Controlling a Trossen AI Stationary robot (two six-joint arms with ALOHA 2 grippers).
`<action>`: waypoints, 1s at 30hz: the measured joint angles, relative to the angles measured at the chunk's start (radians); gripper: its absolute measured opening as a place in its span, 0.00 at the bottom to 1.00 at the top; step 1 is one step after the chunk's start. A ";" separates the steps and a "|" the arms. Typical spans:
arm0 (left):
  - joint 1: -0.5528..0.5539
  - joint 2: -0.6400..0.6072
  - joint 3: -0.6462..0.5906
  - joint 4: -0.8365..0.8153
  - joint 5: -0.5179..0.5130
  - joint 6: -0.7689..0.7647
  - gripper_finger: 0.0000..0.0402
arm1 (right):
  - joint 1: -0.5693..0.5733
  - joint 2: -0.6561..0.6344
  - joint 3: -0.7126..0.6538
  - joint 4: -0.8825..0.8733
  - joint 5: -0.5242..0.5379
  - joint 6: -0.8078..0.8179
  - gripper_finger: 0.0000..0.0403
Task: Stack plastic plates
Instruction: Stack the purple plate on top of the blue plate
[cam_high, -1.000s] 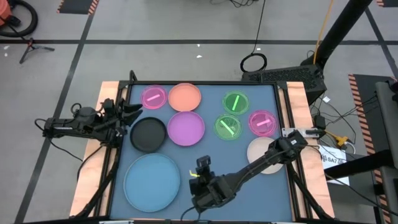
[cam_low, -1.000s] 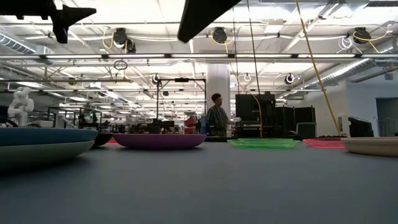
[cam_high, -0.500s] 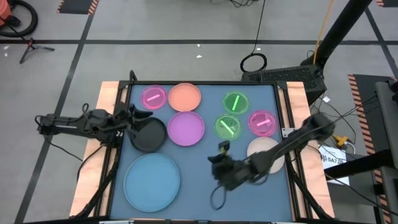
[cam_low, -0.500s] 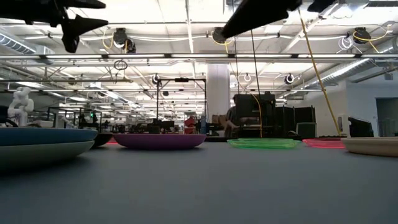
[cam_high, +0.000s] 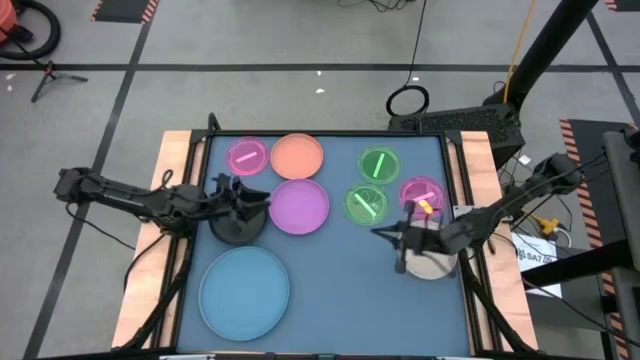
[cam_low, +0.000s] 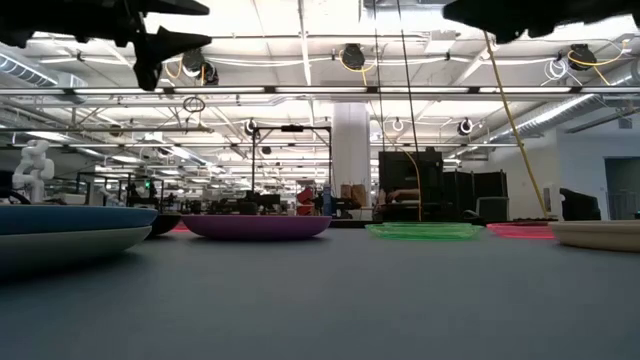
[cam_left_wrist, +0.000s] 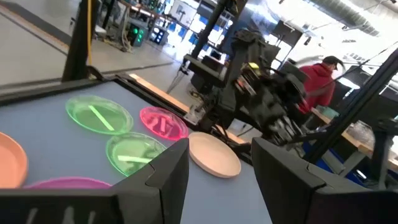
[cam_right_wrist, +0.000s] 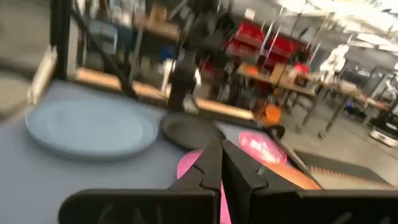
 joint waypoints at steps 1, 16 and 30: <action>-0.007 0.026 0.000 0.026 -0.001 -0.006 0.45 | 0.000 -0.024 -0.040 0.056 -0.024 -0.008 0.00; -0.107 0.407 0.092 0.274 -0.084 -0.043 0.45 | 0.000 -0.203 -0.254 0.400 -0.082 -0.166 0.00; -0.110 0.789 0.590 -0.665 -0.107 0.093 0.45 | 0.000 -0.284 -0.254 0.398 -0.079 -0.239 0.00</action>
